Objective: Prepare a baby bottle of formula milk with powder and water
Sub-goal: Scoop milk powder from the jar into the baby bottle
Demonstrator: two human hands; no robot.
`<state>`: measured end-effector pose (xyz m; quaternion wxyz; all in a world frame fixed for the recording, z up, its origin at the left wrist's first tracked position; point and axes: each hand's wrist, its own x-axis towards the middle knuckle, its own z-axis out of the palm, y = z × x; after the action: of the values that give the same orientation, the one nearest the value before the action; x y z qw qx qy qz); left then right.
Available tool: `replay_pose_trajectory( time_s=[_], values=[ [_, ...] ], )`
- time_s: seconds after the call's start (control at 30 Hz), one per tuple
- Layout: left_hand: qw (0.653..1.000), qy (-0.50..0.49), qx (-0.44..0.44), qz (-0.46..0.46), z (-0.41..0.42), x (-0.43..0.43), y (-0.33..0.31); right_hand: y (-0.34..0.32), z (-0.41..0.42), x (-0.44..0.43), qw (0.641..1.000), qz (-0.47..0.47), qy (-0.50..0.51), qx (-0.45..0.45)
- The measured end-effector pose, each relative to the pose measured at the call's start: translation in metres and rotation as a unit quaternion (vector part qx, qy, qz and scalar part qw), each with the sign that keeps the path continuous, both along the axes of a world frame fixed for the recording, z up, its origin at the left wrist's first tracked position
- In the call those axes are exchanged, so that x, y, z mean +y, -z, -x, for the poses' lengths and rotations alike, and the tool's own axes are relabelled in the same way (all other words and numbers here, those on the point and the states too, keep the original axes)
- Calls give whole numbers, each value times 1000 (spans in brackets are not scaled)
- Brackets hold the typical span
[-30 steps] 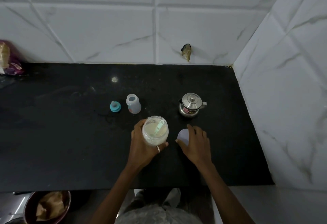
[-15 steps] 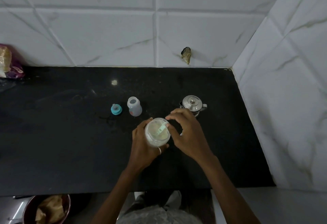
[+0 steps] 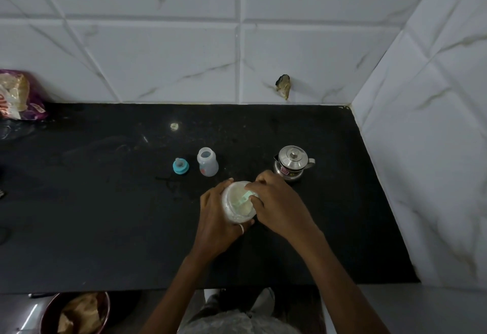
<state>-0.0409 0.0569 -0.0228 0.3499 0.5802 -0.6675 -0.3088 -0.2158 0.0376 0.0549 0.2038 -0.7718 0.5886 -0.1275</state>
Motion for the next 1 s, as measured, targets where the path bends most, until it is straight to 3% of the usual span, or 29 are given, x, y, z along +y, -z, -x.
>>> replay_pose_trajectory(
  time_s=[0.23,0.7,1.0],
  values=[
    [1000,5,-20,8,-2,-2,3,0,-6,2,1000,17,0,26],
    [995,-69,-55,42,-6,-3,-1,0,-3,16,981,193,9,22],
    [991,-68,-87,74,-7,-8,-4,10,-14,16,978,207,21,9]
  ],
)
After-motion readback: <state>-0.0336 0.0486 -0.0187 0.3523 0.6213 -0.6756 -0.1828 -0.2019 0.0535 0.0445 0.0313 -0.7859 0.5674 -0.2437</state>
